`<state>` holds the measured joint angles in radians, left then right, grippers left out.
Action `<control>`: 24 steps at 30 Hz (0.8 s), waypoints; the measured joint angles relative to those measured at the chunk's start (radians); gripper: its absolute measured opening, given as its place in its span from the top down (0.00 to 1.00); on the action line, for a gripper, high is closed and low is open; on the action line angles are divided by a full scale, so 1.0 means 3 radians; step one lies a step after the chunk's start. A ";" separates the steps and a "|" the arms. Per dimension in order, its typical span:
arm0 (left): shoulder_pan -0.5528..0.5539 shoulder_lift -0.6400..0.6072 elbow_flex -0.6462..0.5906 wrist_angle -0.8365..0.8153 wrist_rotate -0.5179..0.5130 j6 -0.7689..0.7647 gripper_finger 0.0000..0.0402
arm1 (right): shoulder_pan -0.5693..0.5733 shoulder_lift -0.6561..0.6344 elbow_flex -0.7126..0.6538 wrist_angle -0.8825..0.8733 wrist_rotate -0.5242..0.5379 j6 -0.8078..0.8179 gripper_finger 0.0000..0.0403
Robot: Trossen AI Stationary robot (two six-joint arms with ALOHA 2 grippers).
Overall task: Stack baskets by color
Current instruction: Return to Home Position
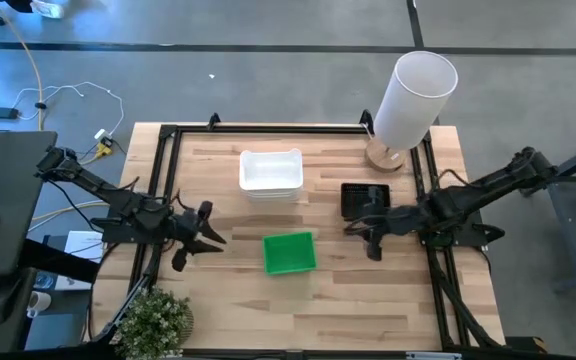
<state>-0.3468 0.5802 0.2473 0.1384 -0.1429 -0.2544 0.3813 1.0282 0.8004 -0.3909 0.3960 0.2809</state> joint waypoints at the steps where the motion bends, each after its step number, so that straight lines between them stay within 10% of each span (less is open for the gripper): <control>1: 0.0005 -0.0097 -0.0067 -0.0016 -0.0007 0.0042 0.78 | 0.0012 -0.0113 -0.0107 0.0098 0.0026 0.0000 0.73; 24: 0.0005 -0.1210 -0.0529 -0.0229 -0.0032 0.0824 0.78 | 0.0110 -0.2912 -0.1794 0.0841 -0.0080 -0.0498 0.73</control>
<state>-0.3454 0.2171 0.0887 0.0698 -0.1525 -0.0071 0.4145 0.1546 0.2622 -0.1387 0.3720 0.1316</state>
